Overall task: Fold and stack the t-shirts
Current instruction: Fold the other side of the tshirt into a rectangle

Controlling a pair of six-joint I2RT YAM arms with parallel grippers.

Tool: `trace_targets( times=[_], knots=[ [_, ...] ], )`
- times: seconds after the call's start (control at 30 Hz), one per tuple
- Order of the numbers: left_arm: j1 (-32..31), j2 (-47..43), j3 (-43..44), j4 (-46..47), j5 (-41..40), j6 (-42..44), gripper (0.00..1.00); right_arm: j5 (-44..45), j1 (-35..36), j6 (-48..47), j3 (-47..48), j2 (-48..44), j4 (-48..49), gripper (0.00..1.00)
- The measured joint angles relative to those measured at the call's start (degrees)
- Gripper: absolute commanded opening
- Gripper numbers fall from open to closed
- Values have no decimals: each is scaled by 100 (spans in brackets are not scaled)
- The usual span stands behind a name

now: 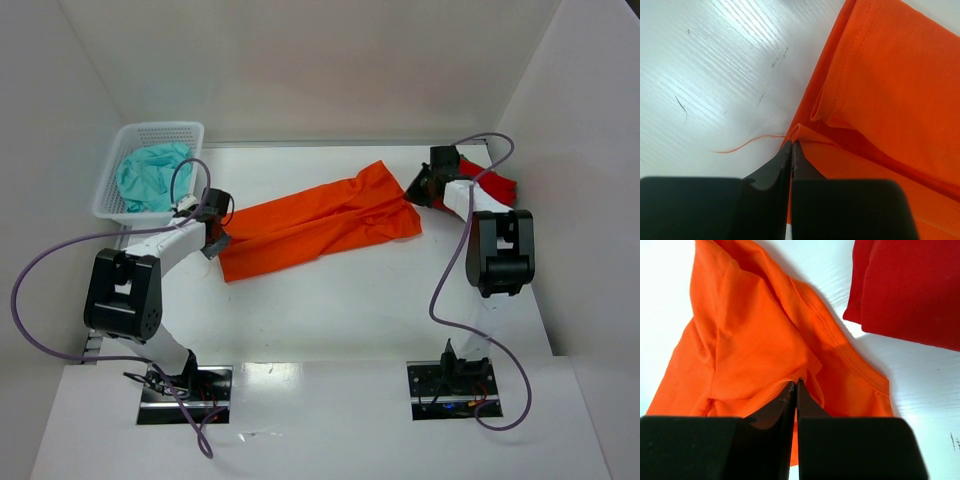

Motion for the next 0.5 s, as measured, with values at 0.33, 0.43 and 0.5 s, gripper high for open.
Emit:
trace_targets(
  times=[0.33, 0.43, 0.5],
  knots=[
    [144, 16, 79, 67, -69, 236, 14, -39, 88, -43, 274, 368, 74, 16],
    [145, 35, 118, 77, -70, 316, 25, -50, 90, -116, 304, 397, 85, 39],
    [148, 42, 164, 74, -72, 420, 30, -55, 90, -169, 333, 407, 97, 52]
  ],
)
